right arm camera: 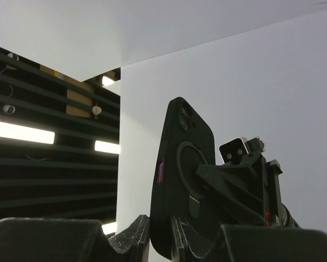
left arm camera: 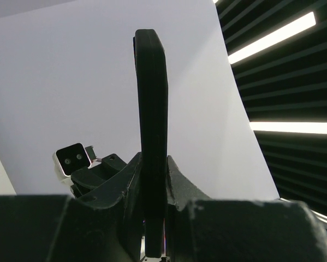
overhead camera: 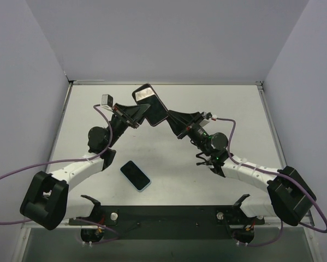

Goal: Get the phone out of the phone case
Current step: Remove the phone case from the phone.

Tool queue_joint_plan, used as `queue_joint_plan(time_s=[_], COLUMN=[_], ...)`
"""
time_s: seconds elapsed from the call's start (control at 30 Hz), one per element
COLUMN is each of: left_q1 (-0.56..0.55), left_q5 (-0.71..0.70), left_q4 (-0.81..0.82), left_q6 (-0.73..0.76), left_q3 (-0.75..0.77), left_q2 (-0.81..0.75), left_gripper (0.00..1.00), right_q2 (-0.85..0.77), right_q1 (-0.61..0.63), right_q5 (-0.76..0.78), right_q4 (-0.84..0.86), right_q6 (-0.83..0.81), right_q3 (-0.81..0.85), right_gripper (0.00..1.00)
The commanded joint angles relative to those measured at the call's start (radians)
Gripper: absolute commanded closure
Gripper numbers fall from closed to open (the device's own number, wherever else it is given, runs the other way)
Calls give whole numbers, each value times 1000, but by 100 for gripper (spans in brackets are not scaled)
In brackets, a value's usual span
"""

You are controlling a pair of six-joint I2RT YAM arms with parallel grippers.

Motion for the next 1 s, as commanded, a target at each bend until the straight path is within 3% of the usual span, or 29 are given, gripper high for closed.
queue_joint_plan(time_s=[0.0,0.97], left_q1=[-49,-123], left_q5=[37,-19], left_q4=[487,487], left_q6=[-59,-31], left_q3=[111,194], left_q2=[-70,-67], left_gripper=[100,100], right_q2=[22,70], right_q1=[19,30], right_q5=[10,9], right_q4=[304,304], right_q6=[36,51], right_q3=[51,92], right_gripper=[100,100])
